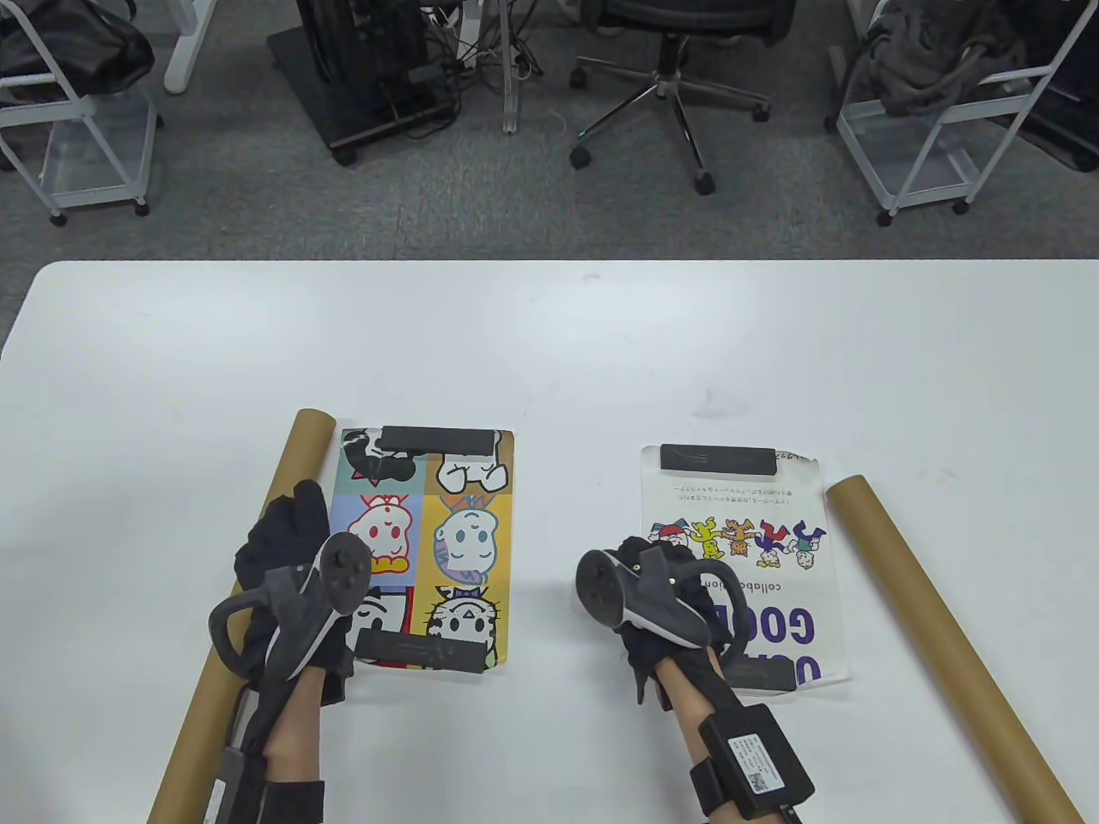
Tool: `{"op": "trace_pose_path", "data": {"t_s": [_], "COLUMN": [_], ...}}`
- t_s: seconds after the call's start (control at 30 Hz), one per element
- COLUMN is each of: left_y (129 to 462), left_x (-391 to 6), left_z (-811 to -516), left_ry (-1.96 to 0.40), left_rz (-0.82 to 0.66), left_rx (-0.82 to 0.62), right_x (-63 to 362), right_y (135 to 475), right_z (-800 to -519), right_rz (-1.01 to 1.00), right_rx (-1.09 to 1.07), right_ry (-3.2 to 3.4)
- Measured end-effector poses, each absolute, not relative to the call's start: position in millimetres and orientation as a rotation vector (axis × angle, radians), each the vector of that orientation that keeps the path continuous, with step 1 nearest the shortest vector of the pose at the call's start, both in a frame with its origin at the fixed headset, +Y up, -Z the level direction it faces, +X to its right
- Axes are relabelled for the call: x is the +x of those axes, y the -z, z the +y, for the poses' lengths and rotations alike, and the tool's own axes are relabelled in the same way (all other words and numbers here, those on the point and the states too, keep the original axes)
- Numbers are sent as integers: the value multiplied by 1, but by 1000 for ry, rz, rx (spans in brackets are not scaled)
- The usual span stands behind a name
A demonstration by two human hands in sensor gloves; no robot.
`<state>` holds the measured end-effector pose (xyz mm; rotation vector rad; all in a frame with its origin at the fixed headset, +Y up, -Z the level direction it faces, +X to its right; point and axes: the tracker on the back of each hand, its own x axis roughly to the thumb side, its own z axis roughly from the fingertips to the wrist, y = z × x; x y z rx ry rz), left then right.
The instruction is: Roll up posters and store in mailing tubes
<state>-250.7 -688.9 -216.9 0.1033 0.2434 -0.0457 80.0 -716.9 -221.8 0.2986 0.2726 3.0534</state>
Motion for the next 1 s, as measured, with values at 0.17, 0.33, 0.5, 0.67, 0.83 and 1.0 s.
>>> {"op": "trace_pose_path", "data": {"t_s": [0.17,0.33,0.5,0.67,0.83,1.0], "left_y": [219,221,223,236,264,303], "left_x": [-249,-242,-232,-221,-206,-185], "left_z": [-693,-698,-699,-693,-678,-669], "left_ry": [71,107,100,160,305,374], "left_rz": [238,215,173,144,93,19], "left_rx": [77,43,34,4,-51,-93], "right_x": [120,155,173,178,179,184], "right_y": [217,211,206,206,208,210], "right_z": [-713,-719,-726,-727,-726,-726], "right_rz": [192,170,165,182,175,177], "right_rx": [217,157,143,144,140,124], "right_ry": [-2947,-2894,-2806,-2765,-2724,-2703]}}
